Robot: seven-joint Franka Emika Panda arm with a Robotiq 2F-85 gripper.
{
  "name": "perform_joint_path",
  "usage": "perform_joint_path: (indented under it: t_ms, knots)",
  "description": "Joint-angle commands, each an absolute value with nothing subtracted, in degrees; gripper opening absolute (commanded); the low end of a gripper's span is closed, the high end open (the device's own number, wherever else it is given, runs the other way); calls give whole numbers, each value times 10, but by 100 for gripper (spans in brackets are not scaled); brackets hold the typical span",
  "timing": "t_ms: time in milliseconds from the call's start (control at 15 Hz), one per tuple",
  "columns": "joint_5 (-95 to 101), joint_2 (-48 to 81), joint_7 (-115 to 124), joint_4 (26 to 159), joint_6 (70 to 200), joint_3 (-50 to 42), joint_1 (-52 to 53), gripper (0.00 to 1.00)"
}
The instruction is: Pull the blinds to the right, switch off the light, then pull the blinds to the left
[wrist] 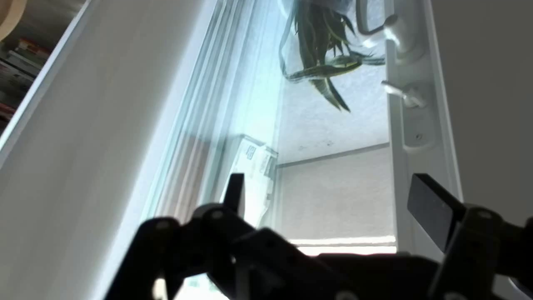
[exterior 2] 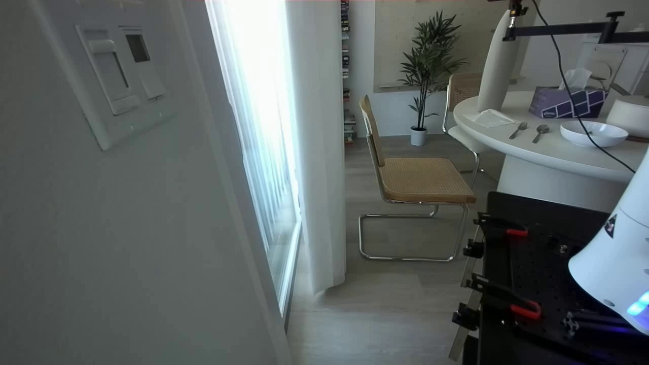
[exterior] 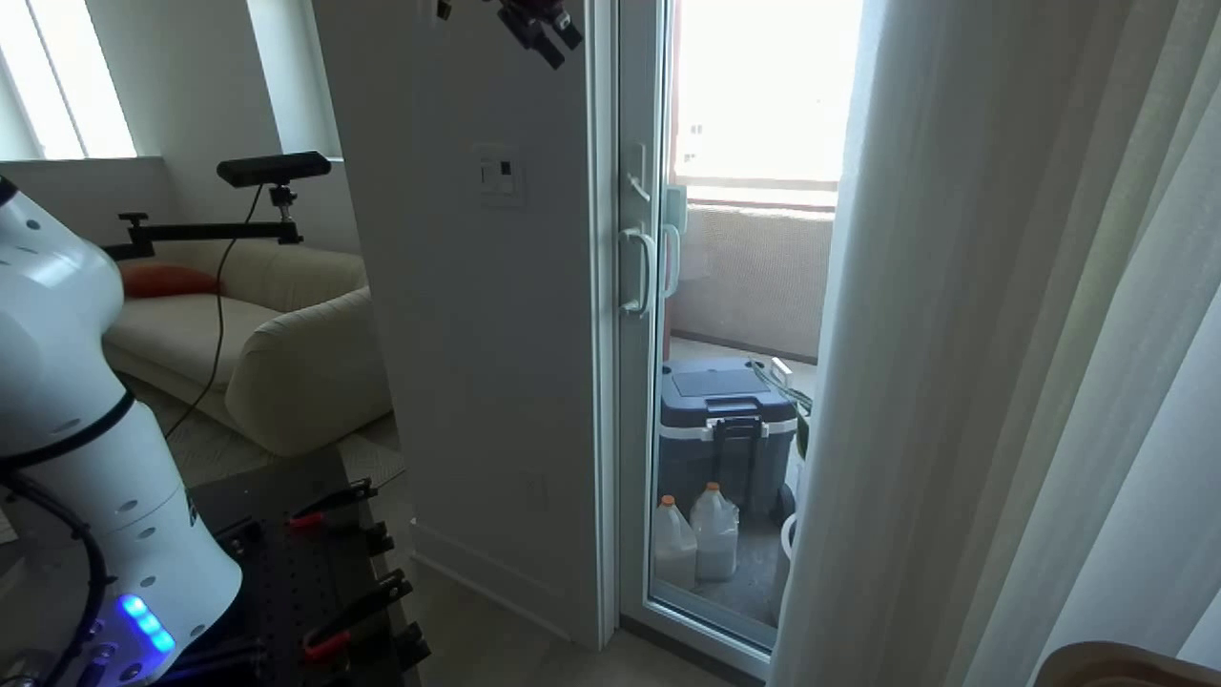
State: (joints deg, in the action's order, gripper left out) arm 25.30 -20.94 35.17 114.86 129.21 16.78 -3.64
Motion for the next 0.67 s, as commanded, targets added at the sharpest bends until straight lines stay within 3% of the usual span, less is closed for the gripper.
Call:
perform_joint_path:
  t_ms: [0,600]
  knots:
    - [335,-145,448,1064,1276,189,-70,100]
    - [527,5,518,893,1299,125,-32,100]
